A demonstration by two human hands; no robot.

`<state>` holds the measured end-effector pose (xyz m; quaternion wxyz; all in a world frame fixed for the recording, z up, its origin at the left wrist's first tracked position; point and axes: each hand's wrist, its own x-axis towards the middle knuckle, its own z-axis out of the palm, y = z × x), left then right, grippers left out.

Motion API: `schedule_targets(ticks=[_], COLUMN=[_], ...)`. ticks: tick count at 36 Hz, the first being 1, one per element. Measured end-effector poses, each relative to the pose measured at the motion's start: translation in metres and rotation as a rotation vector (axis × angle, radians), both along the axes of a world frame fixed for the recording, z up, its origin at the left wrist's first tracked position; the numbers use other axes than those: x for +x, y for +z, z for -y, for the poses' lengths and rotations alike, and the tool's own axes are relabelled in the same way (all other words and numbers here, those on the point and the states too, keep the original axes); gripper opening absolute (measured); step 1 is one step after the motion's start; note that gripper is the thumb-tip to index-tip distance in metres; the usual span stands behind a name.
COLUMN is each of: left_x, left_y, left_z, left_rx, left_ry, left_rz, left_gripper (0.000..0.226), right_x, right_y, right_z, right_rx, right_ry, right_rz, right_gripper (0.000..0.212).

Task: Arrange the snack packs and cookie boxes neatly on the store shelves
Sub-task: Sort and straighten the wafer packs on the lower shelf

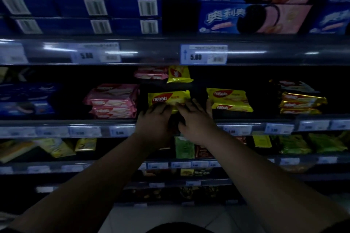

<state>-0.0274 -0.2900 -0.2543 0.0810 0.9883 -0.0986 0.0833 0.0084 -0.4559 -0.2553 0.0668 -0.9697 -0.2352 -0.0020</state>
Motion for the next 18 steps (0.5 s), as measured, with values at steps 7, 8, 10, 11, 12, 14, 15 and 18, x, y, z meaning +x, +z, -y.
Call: schedule_targets(ticks=[7, 8, 10, 11, 12, 14, 15, 18], left_x=[-0.014, -0.013, -0.012, -0.012, -0.01, -0.004, 0.0, 0.012], left_y=[-0.001, 0.002, 0.009, 0.013, 0.017, 0.02, 0.021, 0.023], left_z=[-0.015, -0.013, -0.005, 0.002, 0.008, 0.024, 0.033, 0.065], left_rx=[-0.026, -0.035, -0.058, -0.068, -0.084, -0.152, -0.195, -0.318], left_ry=[-0.029, -0.014, 0.004, -0.002, -0.017, -0.056, -0.081, -0.15], left_rz=[0.041, 0.038, 0.049, 0.049, 0.049, 0.036, 0.032, 0.012], left_gripper=[0.057, 0.056, 0.055, 0.056, 0.056, 0.054, 0.054, 0.055], right_x=[-0.022, -0.022, -0.021, -0.02, -0.019, -0.014, -0.011, -0.001], right_y=[-0.014, -0.014, -0.015, -0.014, -0.013, -0.011, -0.011, -0.01], right_z=[-0.007, -0.004, 0.006, 0.014, 0.022, 0.041, 0.051, 0.083], right_rx=[0.02, 0.035, 0.091, 0.123, 0.151, 0.188, 0.199, 0.225], right_ry=[0.034, 0.033, 0.007, -0.023, -0.065, -0.171, -0.217, -0.311], right_rz=[0.038, 0.045, 0.057, 0.064, 0.072, 0.105, 0.13, 0.171], right_gripper=[0.078, 0.078, 0.077, 0.077, 0.078, 0.08, 0.081, 0.076])
